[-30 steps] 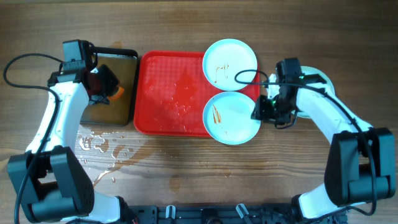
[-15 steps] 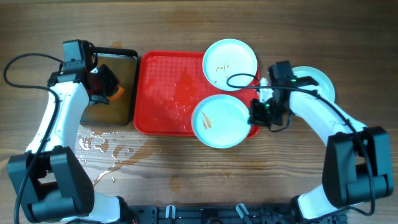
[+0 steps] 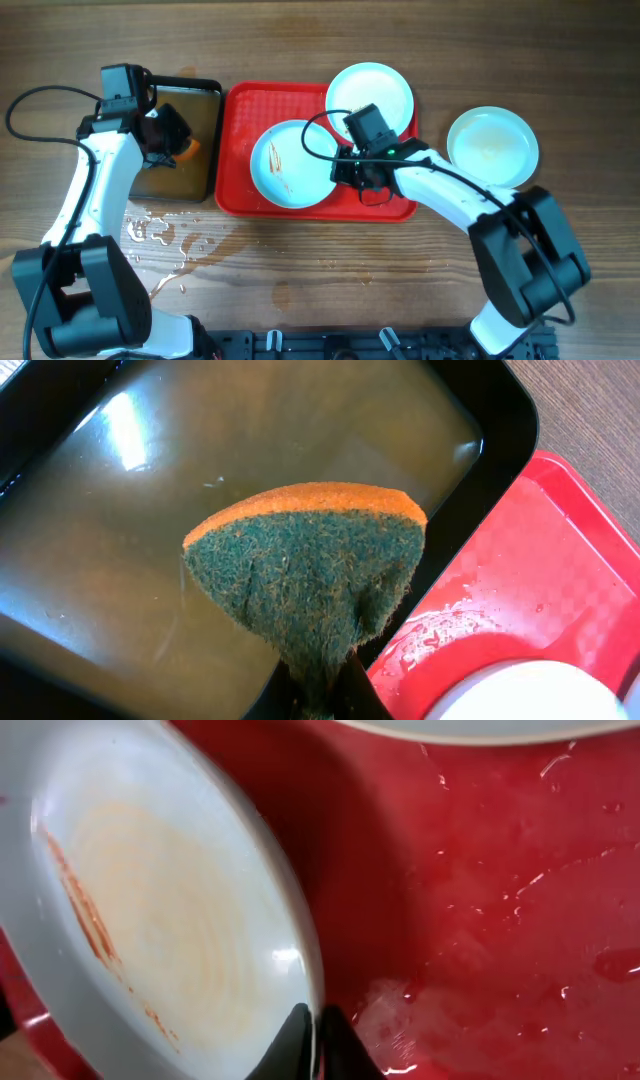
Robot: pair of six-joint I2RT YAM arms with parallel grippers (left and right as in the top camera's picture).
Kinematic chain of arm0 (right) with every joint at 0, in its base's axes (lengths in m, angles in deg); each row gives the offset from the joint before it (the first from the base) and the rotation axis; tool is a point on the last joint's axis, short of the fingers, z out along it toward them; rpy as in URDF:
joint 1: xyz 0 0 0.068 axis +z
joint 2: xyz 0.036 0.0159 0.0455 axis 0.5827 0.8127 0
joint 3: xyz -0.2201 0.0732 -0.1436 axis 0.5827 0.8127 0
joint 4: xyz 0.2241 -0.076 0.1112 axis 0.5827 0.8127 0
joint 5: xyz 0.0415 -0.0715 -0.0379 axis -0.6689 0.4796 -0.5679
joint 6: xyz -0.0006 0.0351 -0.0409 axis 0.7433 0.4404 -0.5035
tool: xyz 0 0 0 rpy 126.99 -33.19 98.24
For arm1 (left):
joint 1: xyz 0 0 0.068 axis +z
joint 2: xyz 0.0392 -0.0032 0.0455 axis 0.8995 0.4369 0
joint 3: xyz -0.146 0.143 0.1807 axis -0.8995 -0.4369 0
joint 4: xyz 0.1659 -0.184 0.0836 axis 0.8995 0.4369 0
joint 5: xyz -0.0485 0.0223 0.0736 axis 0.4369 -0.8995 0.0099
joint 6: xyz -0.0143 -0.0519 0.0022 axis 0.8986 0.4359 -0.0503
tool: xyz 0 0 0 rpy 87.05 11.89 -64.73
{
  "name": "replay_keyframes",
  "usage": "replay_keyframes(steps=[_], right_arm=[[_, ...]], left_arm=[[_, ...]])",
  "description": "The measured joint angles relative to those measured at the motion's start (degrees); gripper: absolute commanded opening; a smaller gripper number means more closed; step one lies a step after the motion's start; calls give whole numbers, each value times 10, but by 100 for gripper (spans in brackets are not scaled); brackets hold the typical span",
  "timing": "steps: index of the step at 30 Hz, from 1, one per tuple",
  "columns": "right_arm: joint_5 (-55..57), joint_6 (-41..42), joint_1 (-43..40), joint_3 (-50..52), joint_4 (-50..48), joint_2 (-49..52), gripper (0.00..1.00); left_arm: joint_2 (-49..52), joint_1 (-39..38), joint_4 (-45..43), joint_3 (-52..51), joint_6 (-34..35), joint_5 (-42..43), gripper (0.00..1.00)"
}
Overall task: Clean dirty plates on tray and stack at the side
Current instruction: 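Move right gripper to the lower-right plate rim and grasp it, then scrub the second plate with the sponge in left gripper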
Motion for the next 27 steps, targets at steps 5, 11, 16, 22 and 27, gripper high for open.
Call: replay_keyframes(steps=[5,11,16,22,27], right_arm=[[6,-24,1,-12,6,0,50],[41,-104,-8,-92,65,0,45],[37,-159,-12,-100,75,22,44],[0,-179,-12,-100,64,73,25],[-18,-168,-12,-100,41,90,4]], left_arm=[[0,0,0,0,0,0,4],[0,-2,0,0,-1,0,4],[0,-19,-6,0,-22,7,4],[-44,-58,-29,0,-43,14,4],[-56,-99,-32,0,-46,16,4]])
